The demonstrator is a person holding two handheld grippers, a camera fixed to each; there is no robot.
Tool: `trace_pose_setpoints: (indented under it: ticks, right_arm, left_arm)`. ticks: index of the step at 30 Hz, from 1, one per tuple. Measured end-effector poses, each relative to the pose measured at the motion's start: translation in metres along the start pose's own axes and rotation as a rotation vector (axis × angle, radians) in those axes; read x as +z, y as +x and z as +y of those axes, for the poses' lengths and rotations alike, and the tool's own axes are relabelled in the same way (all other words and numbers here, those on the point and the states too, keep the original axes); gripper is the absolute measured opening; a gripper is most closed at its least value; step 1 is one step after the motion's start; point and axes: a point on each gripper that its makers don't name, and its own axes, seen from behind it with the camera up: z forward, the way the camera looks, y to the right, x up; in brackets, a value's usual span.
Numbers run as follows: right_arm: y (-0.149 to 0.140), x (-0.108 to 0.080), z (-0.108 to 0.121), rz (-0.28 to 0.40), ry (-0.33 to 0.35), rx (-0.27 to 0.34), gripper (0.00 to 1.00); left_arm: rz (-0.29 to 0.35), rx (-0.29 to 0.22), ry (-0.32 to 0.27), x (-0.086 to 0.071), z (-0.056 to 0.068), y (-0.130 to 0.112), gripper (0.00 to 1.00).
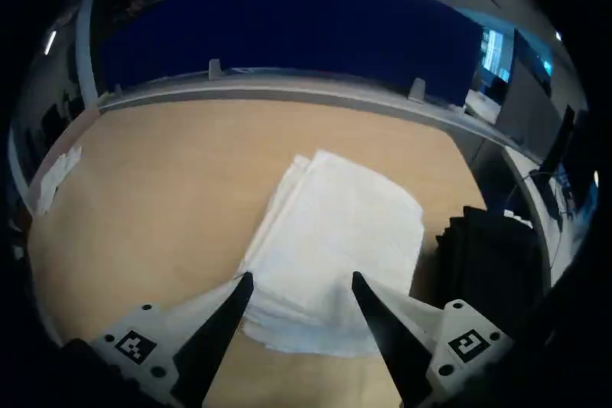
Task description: Fold towel
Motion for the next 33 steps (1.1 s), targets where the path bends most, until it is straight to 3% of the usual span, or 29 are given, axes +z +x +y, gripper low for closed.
trace_pose_setpoints:
  ticks: [8, 14, 23, 33]
  right_arm:
    - [0.053, 0.000, 0.023, 0.053, -0.013, 0.007, 1.00]
    - [0.072, 0.012, 0.037, 0.060, -0.015, 0.049, 1.00]
    - [0.071, 0.034, 0.049, 0.029, -0.023, 0.067, 1.00]
    - [0.058, 0.059, 0.043, -0.014, 0.003, 0.063, 1.00]
  left_arm:
    - [0.004, -0.011, -0.002, 0.000, 0.003, 0.003, 0.94]
    - [0.001, -0.014, 0.005, 0.001, 0.002, 0.001, 0.94]
    - [-0.008, -0.026, 0.023, 0.000, -0.001, -0.003, 0.94]
    - [-0.022, -0.020, 0.036, 0.000, -0.001, -0.006, 0.94]
